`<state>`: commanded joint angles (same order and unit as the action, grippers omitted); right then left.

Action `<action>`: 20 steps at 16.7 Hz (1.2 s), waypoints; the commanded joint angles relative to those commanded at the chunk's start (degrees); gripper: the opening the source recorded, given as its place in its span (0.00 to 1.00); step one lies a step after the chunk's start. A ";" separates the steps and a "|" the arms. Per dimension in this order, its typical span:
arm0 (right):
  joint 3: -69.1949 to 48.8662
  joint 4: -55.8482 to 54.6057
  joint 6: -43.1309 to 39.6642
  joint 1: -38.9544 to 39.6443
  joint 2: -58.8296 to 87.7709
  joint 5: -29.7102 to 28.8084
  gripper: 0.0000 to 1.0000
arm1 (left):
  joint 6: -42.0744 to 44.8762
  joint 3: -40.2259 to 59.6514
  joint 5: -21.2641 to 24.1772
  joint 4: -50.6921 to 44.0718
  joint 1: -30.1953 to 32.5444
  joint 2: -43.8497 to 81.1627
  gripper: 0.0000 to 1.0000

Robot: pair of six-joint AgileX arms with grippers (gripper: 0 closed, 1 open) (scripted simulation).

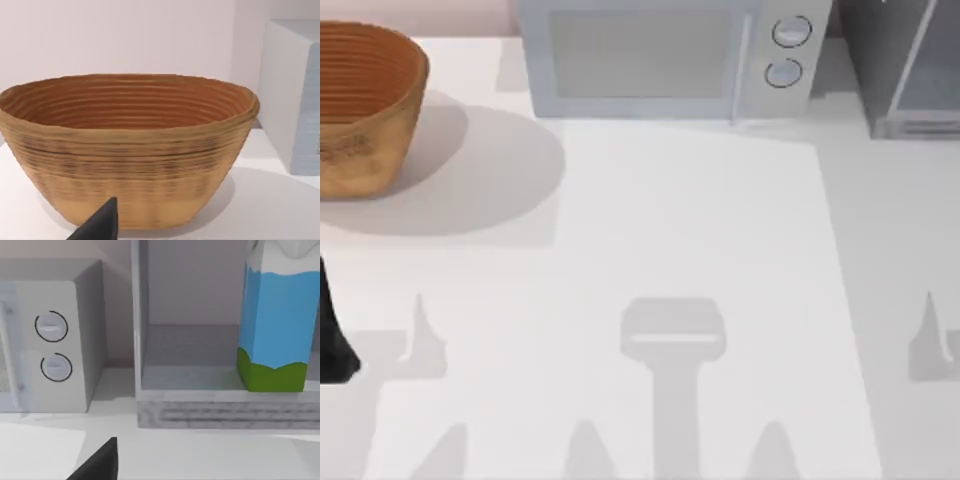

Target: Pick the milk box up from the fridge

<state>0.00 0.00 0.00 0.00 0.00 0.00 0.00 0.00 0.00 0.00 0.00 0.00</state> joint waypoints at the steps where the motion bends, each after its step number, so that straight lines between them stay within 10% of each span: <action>1: 0.00 0.00 0.00 0.00 0.00 0.00 1.00 | 0.00 0.00 0.00 0.00 0.00 0.00 1.00; 8: -2.03 -12.68 0.08 -4.27 12.43 4.67 1.00 | 0.00 0.00 0.00 0.00 0.00 0.00 1.00; 20: -7.13 -69.28 0.93 -22.91 78.96 22.34 1.00 | 0.00 0.00 0.00 0.00 0.00 0.00 1.00</action>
<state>-7.13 -69.28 0.93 -22.91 78.96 22.34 0.00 0.00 0.00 0.00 0.00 0.00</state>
